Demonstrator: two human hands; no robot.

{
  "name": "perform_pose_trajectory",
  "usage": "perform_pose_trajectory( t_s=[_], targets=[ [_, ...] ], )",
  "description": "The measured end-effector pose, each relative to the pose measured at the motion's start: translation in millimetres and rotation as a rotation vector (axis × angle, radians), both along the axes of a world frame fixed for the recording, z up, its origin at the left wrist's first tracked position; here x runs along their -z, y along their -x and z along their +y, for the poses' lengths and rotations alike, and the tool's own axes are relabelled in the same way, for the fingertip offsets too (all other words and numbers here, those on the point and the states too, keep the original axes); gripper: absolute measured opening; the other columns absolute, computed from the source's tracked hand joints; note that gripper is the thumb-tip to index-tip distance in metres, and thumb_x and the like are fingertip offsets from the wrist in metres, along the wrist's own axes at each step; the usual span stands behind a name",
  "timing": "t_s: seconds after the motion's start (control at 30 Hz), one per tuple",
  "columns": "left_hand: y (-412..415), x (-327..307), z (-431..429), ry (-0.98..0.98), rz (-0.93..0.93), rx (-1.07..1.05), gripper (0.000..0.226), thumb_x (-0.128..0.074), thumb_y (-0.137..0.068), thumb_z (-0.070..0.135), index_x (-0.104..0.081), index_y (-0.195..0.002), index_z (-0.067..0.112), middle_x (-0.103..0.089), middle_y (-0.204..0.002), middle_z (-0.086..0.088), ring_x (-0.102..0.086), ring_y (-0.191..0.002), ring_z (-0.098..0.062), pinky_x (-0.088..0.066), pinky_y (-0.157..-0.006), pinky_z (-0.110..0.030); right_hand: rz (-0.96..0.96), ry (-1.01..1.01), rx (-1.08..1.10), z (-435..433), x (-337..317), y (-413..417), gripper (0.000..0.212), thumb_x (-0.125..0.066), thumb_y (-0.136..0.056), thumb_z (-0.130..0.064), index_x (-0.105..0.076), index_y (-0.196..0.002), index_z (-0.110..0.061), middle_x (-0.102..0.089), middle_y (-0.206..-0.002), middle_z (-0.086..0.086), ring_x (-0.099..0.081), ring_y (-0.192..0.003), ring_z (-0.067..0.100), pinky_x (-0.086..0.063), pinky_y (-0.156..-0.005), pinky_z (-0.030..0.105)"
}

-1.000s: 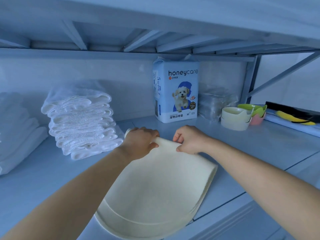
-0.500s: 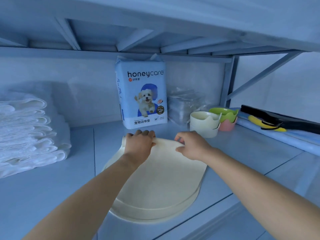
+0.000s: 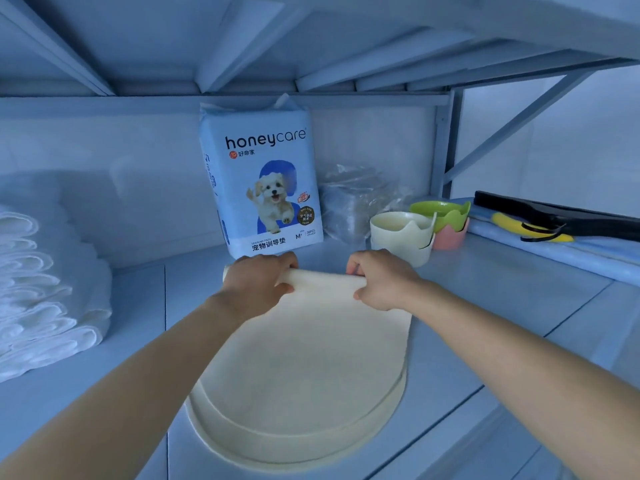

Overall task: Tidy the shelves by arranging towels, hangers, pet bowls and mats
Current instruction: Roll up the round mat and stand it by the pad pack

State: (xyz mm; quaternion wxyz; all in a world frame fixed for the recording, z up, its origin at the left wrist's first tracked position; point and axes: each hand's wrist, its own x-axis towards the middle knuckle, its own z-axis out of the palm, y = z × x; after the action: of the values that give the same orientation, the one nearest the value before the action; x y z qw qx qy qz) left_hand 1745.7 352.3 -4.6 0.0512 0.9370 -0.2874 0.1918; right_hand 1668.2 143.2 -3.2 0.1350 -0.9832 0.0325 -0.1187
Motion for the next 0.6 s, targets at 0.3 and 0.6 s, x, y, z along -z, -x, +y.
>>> perform_pose_trajectory(
  t_s=[0.3, 0.6],
  targets=[
    [-14.5, 19.2, -24.7, -0.062, -0.184, -0.135, 0.059, -0.054, -0.091, 0.033, -0.025, -0.142, 0.029, -0.032, -0.147, 0.003, -0.027, -0.136, -0.019, -0.021, -0.111, -0.043, -0.195, 0.177, -0.015, -13.1, -13.6, -77.9, 0.030, -0.060, -0.082, -0.008, -0.057, -0.107, -0.024, -0.060, -0.109, 0.001, -0.057, -0.100, 0.024, -0.043, -0.070, 0.028],
    [18.7, 48.0, -16.1, 0.104, 0.176, -0.099, 0.032, -0.036, -0.098, 0.028, -0.056, -0.122, 0.032, -0.050, -0.132, 0.012, -0.046, -0.120, -0.010, -0.042, -0.095, -0.027, -0.187, 0.060, -0.328, -27.1, 24.1, -123.7, 0.036, -0.053, -0.088, -0.004, -0.057, -0.124, -0.008, -0.053, -0.133, 0.008, -0.048, -0.122, 0.026, -0.039, -0.098, 0.033]
  ],
)
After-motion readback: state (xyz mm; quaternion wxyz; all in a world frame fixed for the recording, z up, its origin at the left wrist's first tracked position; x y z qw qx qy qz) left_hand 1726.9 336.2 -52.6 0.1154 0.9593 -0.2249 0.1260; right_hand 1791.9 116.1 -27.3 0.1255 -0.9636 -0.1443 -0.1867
